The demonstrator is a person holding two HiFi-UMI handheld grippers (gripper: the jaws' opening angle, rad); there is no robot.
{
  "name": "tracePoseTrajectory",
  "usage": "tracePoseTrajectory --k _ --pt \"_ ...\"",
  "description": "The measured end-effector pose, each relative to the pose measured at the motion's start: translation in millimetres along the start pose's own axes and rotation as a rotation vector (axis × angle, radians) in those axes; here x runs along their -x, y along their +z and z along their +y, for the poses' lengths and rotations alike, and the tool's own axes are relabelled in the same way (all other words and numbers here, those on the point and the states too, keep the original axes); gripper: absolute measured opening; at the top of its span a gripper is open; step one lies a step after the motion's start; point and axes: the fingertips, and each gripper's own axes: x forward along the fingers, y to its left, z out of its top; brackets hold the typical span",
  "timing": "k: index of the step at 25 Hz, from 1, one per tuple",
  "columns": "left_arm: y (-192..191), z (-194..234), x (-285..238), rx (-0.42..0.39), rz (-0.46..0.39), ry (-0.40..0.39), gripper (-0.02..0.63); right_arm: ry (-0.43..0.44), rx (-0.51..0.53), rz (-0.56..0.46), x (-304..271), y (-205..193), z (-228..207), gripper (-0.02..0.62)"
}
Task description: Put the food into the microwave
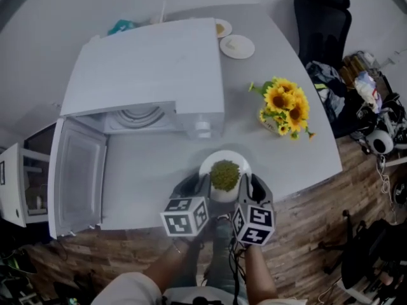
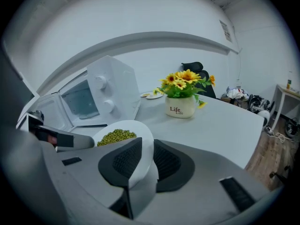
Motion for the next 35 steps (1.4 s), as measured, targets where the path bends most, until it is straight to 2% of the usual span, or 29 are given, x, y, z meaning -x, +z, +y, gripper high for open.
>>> tracePoseTrajectory --k 21,30,35 --pt "26.0 158.2 104.3 0.151 -0.133 0.162 0.115 0.210 0.151 0.001 -16.4 0.8 192.3 0.087" --pt "55.4 196.5 129.8 0.192 -0.193 0.182 0.115 0.252 0.191 -0.020 -24.4 22.8 246.0 0.087" --pt "79.1 212.6 134.2 0.178 -0.220 0.185 0.115 0.269 0.160 -0.030 -34.0 38.1 266.2 0.087"
